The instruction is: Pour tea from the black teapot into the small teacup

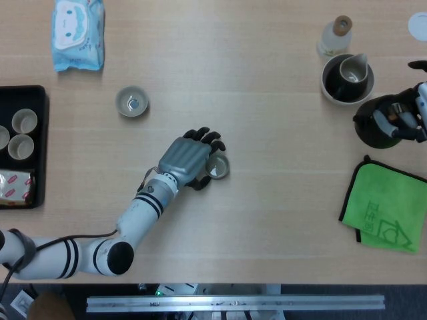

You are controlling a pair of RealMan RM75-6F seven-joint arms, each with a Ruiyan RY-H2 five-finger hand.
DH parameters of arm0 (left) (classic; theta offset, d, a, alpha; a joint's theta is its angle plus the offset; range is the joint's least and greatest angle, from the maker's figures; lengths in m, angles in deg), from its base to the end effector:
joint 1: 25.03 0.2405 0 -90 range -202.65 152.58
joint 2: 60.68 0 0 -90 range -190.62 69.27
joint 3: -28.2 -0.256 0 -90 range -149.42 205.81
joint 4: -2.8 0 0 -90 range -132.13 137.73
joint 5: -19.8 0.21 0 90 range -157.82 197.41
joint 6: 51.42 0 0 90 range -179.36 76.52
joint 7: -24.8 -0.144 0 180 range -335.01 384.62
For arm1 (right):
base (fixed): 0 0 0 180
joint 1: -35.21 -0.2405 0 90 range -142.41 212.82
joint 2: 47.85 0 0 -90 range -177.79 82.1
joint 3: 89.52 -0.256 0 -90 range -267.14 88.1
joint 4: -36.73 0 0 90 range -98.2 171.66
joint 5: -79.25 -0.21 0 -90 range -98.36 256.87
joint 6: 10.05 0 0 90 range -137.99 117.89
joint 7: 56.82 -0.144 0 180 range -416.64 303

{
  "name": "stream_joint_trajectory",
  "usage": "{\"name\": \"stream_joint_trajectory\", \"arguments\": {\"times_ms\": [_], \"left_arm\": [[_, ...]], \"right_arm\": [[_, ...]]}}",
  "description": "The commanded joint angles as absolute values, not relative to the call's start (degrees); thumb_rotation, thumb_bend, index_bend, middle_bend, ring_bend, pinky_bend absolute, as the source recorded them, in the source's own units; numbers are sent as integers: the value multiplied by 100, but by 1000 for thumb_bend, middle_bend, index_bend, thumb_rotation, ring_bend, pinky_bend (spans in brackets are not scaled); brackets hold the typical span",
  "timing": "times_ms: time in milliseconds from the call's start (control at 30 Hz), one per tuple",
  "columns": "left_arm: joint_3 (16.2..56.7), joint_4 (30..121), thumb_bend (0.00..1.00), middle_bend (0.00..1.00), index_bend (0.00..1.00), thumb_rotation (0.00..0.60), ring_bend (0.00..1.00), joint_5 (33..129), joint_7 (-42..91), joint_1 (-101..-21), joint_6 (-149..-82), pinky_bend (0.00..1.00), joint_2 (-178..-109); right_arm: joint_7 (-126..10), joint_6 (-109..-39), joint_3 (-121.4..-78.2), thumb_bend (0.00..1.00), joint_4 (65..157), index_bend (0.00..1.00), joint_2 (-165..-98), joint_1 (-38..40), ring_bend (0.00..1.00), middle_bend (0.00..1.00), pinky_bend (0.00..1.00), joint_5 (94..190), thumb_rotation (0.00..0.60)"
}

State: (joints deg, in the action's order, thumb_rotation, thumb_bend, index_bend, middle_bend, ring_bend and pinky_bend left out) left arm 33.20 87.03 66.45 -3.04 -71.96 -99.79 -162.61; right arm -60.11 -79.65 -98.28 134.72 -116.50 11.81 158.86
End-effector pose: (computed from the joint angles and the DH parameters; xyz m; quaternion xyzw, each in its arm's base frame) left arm -0.1241 0.2848 -0.1165 -0.7789 -0.4762 -0.2694 0.3066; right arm -0.2201 -0.2815 0.1078 0.6281 -0.4337 0.4708 0.4424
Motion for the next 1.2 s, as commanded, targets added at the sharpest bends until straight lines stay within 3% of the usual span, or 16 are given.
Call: {"name": "stream_joint_trajectory", "arguments": {"times_ms": [33, 133, 400, 767, 1200], "left_arm": [[3316, 8839, 346, 66, 89, 600, 4, 6764, -233, -7152, -10066, 112, -16150], [3302, 9009, 345, 39, 40, 600, 0, 6853, -198, -7118, -10138, 112, -16023], [3211, 9498, 345, 29, 38, 600, 0, 7081, -235, -6981, -10466, 112, -15548], [2851, 10120, 345, 29, 38, 600, 0, 7899, -284, -6474, -11309, 105, -14464], [2806, 10257, 346, 29, 38, 600, 0, 8783, 14, -5766, -12411, 95, -13762]], "right_arm": [[-6008, -7960, -9828, 294, 13476, 1000, -11648, 1176, 981, 995, 204, 15896, 522], [-5994, -7954, -9829, 293, 13488, 1000, -11651, 1166, 981, 995, 204, 15910, 522], [-5932, -7909, -9823, 293, 13559, 1000, -11636, 1118, 981, 995, 204, 15973, 530], [-5725, -7708, -9845, 294, 13668, 1000, -11777, 905, 981, 995, 204, 16033, 531], [-5154, -7279, -9899, 295, 13692, 1000, -12263, 436, 981, 995, 204, 15998, 537]]}}
